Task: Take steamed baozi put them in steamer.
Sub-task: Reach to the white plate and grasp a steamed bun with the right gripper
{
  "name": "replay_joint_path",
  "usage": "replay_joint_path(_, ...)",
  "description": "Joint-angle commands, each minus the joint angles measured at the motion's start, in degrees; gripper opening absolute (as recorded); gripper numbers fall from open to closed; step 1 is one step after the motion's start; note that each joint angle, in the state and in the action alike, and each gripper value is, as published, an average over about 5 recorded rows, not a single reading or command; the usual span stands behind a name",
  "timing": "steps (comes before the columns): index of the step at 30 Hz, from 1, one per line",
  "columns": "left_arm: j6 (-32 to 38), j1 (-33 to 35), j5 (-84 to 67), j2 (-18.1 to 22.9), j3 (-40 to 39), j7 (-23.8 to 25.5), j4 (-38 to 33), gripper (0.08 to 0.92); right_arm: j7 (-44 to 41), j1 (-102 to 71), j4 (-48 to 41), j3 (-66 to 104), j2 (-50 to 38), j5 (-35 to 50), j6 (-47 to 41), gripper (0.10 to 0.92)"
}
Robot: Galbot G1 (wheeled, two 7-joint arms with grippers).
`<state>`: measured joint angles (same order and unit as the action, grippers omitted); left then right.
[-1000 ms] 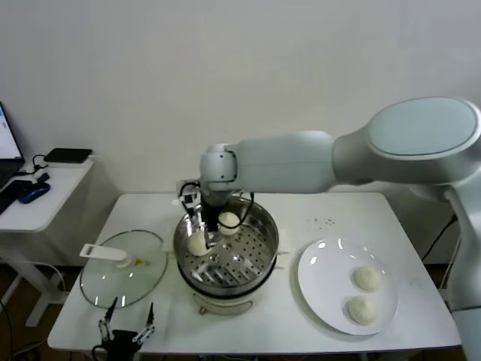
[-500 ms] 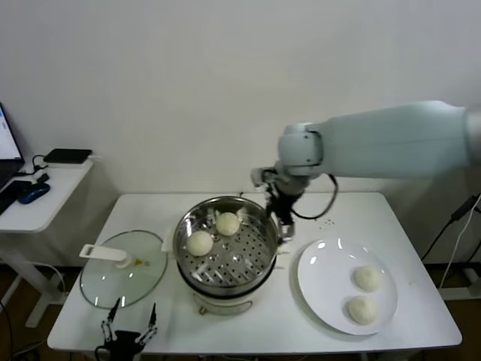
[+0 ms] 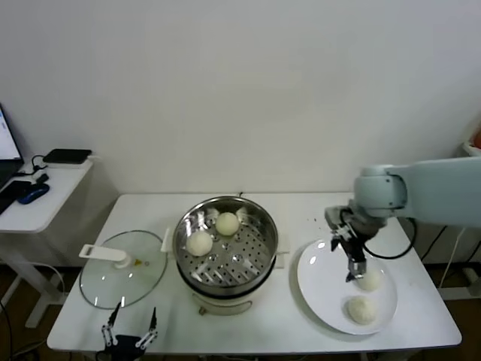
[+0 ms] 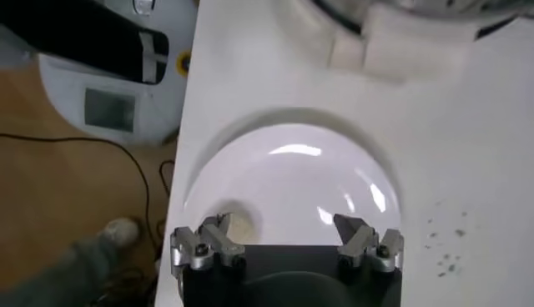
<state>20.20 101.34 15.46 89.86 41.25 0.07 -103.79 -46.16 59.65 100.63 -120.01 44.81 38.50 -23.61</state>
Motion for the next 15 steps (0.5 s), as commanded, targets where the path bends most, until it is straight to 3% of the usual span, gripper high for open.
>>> replay_joint_path(1,-0.07,0.0,0.07,0.05,0.36,-0.02,0.26,0.823,1.27,-11.07,-1.06,2.1,-10.11,-9.19,-0.17,0.823)
replay_joint_path(15,-0.21,-0.36,0.35,0.32,0.59,-0.11,1.38,0.823,1.11,-20.07,-6.74,7.79,-10.82,-12.87,0.73,0.823)
